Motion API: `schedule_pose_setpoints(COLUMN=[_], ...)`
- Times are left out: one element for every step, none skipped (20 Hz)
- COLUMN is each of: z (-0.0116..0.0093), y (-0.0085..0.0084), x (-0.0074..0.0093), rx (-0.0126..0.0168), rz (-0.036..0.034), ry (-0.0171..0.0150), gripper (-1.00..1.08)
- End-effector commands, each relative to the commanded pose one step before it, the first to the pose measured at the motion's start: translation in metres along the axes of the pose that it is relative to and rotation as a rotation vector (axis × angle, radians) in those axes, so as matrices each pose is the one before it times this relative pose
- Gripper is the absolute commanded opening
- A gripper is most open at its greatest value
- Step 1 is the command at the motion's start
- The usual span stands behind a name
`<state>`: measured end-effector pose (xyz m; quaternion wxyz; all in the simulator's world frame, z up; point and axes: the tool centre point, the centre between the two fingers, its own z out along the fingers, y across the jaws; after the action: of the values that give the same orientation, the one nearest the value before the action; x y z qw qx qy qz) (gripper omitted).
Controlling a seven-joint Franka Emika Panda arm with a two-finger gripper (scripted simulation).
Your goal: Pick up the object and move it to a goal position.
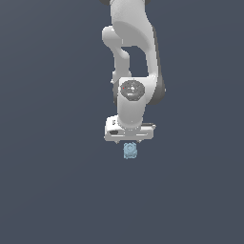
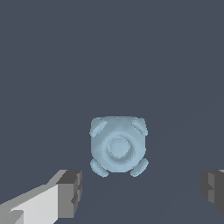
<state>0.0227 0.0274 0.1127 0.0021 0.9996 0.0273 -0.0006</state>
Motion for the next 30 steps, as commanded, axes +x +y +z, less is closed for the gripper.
schedule_pose_setpoints(z=[0.01080,0.00326,0.00277,0.00227,0.00178,0.00127,0.00076,0.00026,-0.00092,0.00041,0.00123,0.00204,0.00284,0.00364,0.00413,0.00520,0.00594,0.00617,0.00506,0.00452,0.00368,0.00284,0.00199,0.00114,0.00039,0.00002,0.00000,0.00000,0.00000,0.00000], y=[-0.00575,-0.00174,-0.00145,-0.00123,-0.00090,-0.00064,-0.00043,-0.00005,0.00035,0.00000,-0.00001,-0.00001,-0.00002,-0.00002,-0.00010,-0.00003,-0.00003,-0.00003,-0.00010,-0.00002,-0.00002,-0.00001,-0.00001,0.00000,0.00000,0.00000,0.00000,0.00000,0.00000,0.00000], x=[0.00419,0.00108,0.00089,0.00072,0.00055,0.00039,0.00023,0.00008,-0.00085,0.00000,0.00000,-0.00001,-0.00002,-0.00004,-0.00010,-0.00010,-0.00013,-0.00013,-0.00012,-0.00002,0.00006,0.00017,0.00028,0.00037,0.00039,0.00017,0.00000,0.00000,0.00000,0.00000], rx=[0.00184,0.00061,0.00052,0.00046,0.00033,0.00024,0.00017,0.00000,-0.00013,0.00000,0.00000,0.00000,0.00000,0.00000,0.00007,0.00000,0.00000,0.00000,0.00007,0.00000,0.00000,0.00000,0.00000,0.00000,0.00000,0.00000,0.00000,0.00000,0.00000,0.00000], rz=[-0.00611,-0.00185,-0.00153,-0.00130,-0.00092,-0.00065,-0.00046,0.00000,0.00014,0.00000,0.00000,0.00000,0.00000,0.00000,-0.00012,0.00000,0.00000,0.00000,-0.00012,0.00000,0.00000,0.00000,0.00000,0.00000,0.00000,0.00000,0.00000,0.00000,0.00000,0.00000], ry=[0.00108,0.00006,0.00005,0.00004,0.00003,0.00002,0.00001,0.00000,-0.00128,0.00000,0.00000,0.00000,0.00000,0.00000,0.00047,0.00000,0.00000,0.00000,0.00047,0.00000,0.00000,0.00000,0.00000,0.00000,0.00000,0.00000,0.00000,0.00000,0.00000,0.00000], gripper=[1.00,1.00,1.00,1.00,1.00,1.00,1.00,1.00,1.00,1.00,1.00,1.00,1.00,1.00,1.00,1.00,1.00,1.00,1.00,1.00,1.00,1.00,1.00,1.00,1.00,1.00,-1.00,-1.00,-1.00,-1.00])
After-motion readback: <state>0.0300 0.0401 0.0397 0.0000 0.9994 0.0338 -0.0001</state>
